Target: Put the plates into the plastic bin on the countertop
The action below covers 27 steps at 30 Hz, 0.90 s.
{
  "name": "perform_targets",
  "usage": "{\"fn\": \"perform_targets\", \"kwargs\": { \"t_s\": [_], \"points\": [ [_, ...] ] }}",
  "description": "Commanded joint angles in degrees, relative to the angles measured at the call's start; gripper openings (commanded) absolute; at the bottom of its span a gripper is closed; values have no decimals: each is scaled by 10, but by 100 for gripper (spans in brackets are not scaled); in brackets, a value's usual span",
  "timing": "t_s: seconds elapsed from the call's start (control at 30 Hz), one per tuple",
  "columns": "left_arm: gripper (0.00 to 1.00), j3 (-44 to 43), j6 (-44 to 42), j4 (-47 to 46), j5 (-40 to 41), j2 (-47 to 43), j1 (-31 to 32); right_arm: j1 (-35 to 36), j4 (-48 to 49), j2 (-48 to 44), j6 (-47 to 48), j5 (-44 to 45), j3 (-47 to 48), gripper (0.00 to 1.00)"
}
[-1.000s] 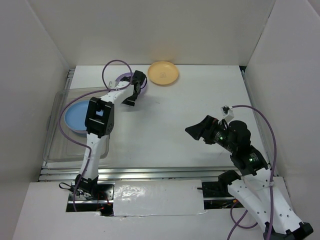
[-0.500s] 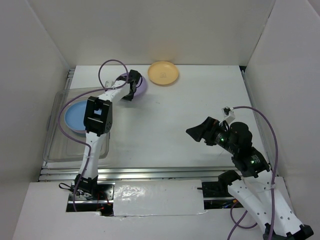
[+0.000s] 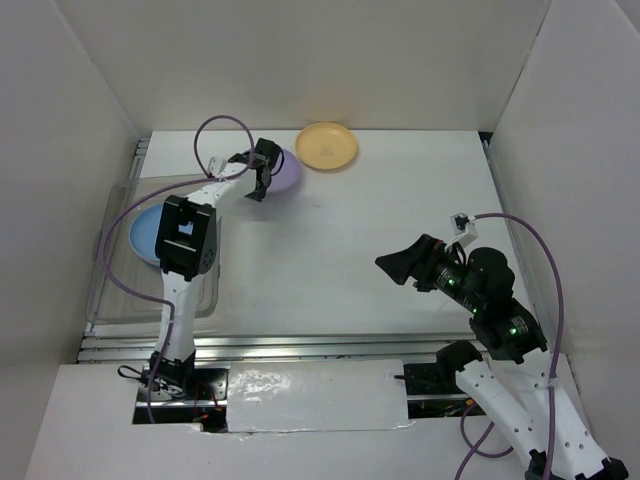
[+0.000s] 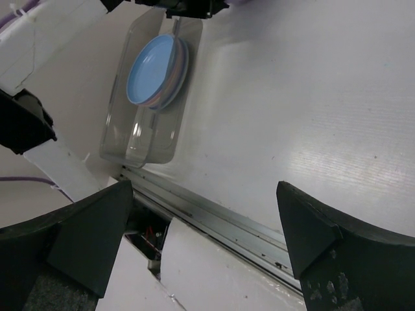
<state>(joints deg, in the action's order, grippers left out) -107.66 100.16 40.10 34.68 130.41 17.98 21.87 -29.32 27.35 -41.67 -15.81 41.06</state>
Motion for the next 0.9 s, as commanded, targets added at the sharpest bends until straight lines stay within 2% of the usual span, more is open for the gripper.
{"fn": "perform_targets", "kwargs": {
  "t_s": [0.0, 0.13, 0.27, 0.3, 0.4, 0.43, 0.5, 0.63, 0.87],
  "points": [
    [0, -11, -79, -36, 22, -85, 25, -2, -10, -15, 0, -4, 32, 100],
    [0, 5, -196, -135, -14, -160, 44, -2, -15, -15, -5, -7, 43, 100],
    [0, 11, -279, -122, -27, -222, 37, 0, -21, -19, -13, -12, 49, 100],
    [0, 9, -292, -106, -28, -241, 19, 1, -21, -20, -12, -12, 51, 100],
    [0, 10, -351, -41, -96, -273, -41, 1, -41, -22, 0, 6, 67, 100],
    [0, 25, -376, -9, -132, -282, -57, 2, -39, -16, 4, 6, 69, 100],
    [0, 56, -390, 21, -149, -314, -106, 0, -37, -5, 11, 1, 75, 100],
    [0, 206, -439, 17, -223, -378, -195, 3, -27, 38, 19, -17, 80, 100],
    [0, 357, -477, -26, -271, -486, -329, 6, -7, 60, 9, -10, 69, 100]
  ]
}}
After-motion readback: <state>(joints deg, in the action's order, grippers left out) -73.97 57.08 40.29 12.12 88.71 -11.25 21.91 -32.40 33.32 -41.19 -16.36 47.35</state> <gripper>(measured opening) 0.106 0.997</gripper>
